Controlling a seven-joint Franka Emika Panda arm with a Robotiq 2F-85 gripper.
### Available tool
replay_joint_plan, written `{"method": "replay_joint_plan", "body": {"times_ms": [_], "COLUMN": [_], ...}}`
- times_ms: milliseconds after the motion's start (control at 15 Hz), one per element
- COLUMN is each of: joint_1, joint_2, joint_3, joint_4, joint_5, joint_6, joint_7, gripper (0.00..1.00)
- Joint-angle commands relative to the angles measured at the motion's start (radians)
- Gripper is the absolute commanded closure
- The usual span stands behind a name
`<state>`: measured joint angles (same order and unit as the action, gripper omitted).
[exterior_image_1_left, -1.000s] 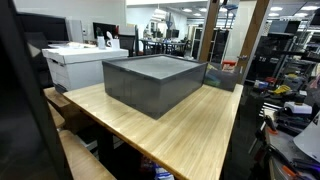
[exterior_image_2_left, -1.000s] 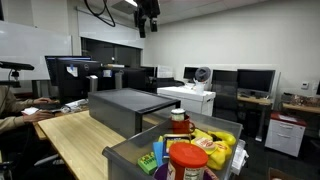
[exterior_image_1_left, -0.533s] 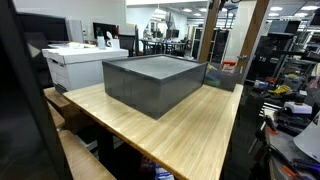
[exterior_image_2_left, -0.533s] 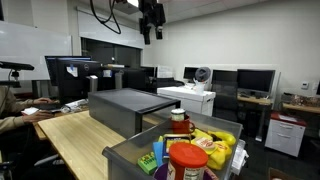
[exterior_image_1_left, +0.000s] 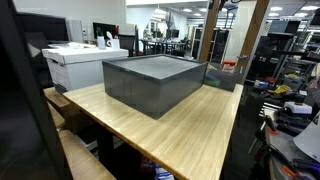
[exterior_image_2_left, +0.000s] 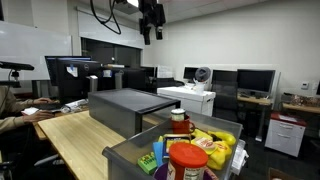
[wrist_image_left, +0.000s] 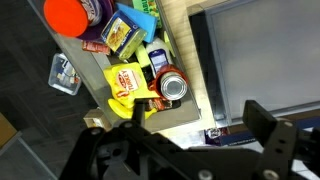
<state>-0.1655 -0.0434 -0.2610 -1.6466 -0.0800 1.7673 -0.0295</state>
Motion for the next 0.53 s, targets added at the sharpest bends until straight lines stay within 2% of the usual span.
{"method": "replay_joint_plan", "body": {"times_ms": [0,467], "joint_1": [-0.027,-0.066], "joint_2": [0.109,0.292], "joint_3": [0.003,0.016], "joint_4": [0.097,0.261], "joint_5": [0.059,0.115], "joint_6": [-0.034,-0.064], "joint_7": [-0.039,-0.036], "gripper": [0.00,0.00]}}
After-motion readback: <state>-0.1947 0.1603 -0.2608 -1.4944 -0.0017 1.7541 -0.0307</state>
